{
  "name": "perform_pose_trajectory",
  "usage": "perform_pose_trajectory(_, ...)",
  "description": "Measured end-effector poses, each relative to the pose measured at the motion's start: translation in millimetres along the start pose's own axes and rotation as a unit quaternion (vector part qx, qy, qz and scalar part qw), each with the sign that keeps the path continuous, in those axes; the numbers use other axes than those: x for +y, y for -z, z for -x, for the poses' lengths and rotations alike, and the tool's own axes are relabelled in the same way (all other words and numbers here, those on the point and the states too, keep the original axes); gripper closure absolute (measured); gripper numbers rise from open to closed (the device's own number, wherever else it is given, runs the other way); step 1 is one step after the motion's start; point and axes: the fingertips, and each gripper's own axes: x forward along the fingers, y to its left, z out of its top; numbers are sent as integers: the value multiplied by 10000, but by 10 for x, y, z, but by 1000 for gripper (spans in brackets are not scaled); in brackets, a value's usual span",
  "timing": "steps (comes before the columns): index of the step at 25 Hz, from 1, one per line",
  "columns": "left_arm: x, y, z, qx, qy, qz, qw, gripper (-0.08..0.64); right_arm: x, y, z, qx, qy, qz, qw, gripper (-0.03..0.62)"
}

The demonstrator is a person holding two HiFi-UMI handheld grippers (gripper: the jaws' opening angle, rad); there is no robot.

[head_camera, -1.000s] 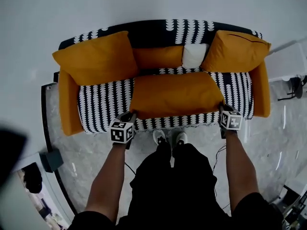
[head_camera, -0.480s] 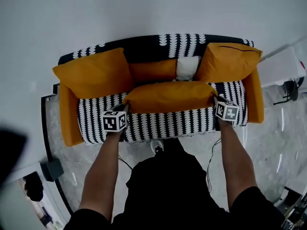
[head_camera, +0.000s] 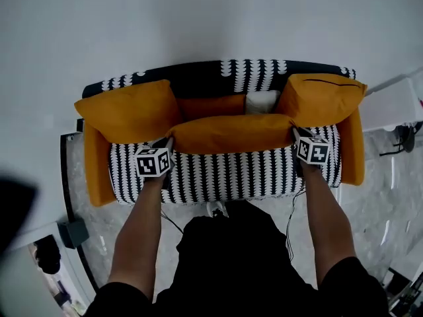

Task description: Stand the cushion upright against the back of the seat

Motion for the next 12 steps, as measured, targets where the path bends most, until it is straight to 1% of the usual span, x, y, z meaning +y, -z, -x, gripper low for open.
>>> perform_pose_trajectory(9, 137, -575, -121, -301, -174, 111, 9993, 529, -1, -610, -222, -329, -236, 19, 9992, 537)
perform_pose_trajectory(12, 157, -760, -163, -420, -141, 164, 9989, 529, -37, -789, -295, -458, -268, -122, 9985, 537)
